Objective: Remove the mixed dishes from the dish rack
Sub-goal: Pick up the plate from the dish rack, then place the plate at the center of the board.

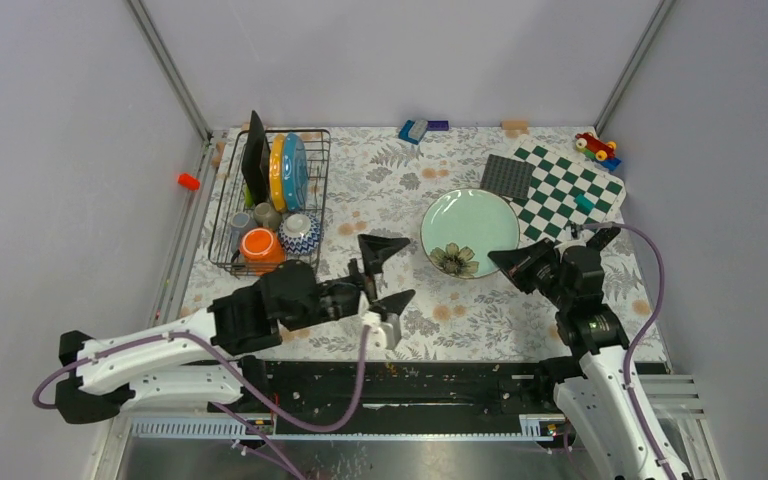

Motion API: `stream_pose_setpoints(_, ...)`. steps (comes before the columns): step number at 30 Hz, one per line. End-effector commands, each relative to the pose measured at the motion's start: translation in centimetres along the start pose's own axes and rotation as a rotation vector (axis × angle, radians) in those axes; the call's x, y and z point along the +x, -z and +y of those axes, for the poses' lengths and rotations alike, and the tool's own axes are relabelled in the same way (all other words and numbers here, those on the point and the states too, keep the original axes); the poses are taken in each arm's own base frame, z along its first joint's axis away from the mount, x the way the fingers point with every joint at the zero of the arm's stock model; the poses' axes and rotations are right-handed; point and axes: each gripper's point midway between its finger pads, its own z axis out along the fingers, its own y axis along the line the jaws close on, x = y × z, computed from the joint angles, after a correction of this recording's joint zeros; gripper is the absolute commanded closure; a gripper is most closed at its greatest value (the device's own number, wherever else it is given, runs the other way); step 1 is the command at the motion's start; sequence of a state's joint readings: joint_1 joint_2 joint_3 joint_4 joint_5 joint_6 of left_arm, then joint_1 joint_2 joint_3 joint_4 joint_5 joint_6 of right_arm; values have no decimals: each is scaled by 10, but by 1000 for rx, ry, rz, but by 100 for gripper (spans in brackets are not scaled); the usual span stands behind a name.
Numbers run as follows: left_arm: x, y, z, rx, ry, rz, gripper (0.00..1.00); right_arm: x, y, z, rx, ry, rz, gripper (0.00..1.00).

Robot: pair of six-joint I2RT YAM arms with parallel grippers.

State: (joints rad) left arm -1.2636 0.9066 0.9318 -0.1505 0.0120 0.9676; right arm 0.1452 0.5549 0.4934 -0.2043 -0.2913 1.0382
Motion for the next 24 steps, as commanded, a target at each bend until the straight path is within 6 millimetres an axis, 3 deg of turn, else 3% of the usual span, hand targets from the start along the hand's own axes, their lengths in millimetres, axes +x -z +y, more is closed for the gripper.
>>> stream_pose_setpoints(1,-33,24,69,-382,353,-193,1,-18,-4,5,-35,41,-98,100)
stream_pose_setpoints(3,-23,50,116,-667,594,-205,1,-17,-8,-15,15,28,-118,100)
stream_pose_setpoints(4,-13,61,129,-782,709,-198,1,-17,-9,-22,32,26,-129,100)
stream_pose_setpoints(6,6,75,137,-935,874,-175,1,-15,-11,-36,63,27,-139,100)
stream_pose_setpoints(12,72,77,96,-1120,1050,57,1,-16,0,-79,222,55,-192,100)
stream_pose_setpoints(15,108,94,72,-1280,1098,243,1,-22,16,-102,308,75,-272,100)
stream_pose_setpoints(18,126,105,53,-1344,1158,315,1,-29,35,-118,364,81,-358,100)
stream_pose_setpoints(24,144,109,37,-1335,1249,299,1,-32,72,-140,465,81,-450,100)
